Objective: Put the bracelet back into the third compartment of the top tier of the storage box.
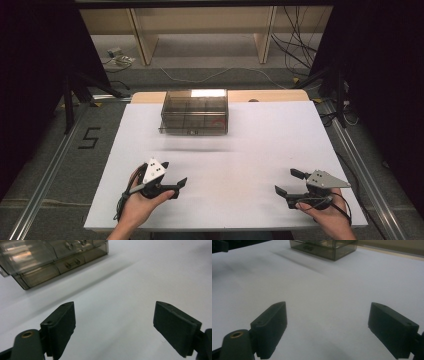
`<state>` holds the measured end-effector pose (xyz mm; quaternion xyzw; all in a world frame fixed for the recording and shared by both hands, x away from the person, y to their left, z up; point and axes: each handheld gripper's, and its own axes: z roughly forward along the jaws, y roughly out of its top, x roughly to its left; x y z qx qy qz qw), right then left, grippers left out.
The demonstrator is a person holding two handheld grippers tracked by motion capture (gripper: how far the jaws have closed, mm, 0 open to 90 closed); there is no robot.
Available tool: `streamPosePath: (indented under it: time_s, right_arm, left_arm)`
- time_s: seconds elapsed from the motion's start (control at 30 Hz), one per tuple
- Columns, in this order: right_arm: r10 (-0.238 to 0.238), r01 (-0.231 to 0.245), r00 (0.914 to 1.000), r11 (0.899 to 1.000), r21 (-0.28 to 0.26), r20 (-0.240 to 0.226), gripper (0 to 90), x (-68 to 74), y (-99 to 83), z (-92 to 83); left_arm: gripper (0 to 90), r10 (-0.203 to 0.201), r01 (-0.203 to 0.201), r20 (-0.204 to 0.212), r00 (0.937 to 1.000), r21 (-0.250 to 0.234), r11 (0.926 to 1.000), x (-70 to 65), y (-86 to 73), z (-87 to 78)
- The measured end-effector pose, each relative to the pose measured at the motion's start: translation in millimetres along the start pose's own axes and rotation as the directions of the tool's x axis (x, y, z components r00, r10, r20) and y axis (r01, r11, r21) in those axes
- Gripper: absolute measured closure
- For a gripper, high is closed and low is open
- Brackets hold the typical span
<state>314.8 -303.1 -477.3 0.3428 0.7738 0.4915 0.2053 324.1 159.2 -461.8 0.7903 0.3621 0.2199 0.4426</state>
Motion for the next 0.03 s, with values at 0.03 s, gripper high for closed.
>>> streamPosePath:
  time_s: [0.03]
  right_arm:
    - [0.003, -0.003, 1.0, 1.0, -0.002, -0.001, 16.0, -0.4, -0.2, 0.1]
  left_arm:
    - [17.2, 0.0, 0.0, 0.0, 1.0, 0.0, 1.0, 0.0, 0.0, 0.0]
